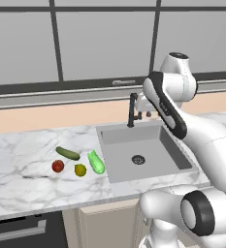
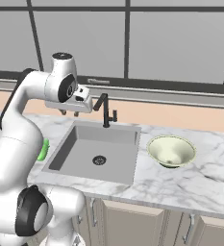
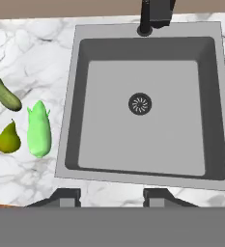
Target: There is a mixed pile of frozen fruits and vegetables on the counter. Locate all the frozen vegetables and place the items in a bowl on the counter. Take all the frozen fruits and defrost them in a running sink.
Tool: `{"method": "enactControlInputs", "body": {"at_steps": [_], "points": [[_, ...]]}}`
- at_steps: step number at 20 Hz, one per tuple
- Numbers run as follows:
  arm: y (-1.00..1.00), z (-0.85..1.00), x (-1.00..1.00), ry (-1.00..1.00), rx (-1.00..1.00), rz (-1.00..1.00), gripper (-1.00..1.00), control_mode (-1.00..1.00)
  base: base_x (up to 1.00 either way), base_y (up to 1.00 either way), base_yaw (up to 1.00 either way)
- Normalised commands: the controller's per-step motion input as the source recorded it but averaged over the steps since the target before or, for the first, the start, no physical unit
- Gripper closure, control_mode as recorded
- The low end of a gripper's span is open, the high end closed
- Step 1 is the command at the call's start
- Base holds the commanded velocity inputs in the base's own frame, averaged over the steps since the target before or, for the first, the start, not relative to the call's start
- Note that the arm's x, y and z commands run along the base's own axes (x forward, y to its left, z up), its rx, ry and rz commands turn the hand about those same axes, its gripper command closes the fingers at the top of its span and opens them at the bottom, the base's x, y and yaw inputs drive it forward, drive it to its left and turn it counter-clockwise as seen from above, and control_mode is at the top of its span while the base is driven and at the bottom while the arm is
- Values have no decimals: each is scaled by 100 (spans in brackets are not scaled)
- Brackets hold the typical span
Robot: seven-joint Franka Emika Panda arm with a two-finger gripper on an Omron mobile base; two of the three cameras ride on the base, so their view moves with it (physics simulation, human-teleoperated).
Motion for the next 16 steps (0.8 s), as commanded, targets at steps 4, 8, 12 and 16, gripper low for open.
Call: {"method": "enactControlInputs", "body": {"at_steps": [4,8,12,16], "points": [[15,-3,-19,0,0,0,-100,-100,0,0,0],[62,-12,-38,2,0,-3,-100,-100,0,0,0],[64,-14,-11,7,0,0,-100,-100,0,0,0],[62,-33,0,11,0,4,-100,-100,0,0,0]]}}
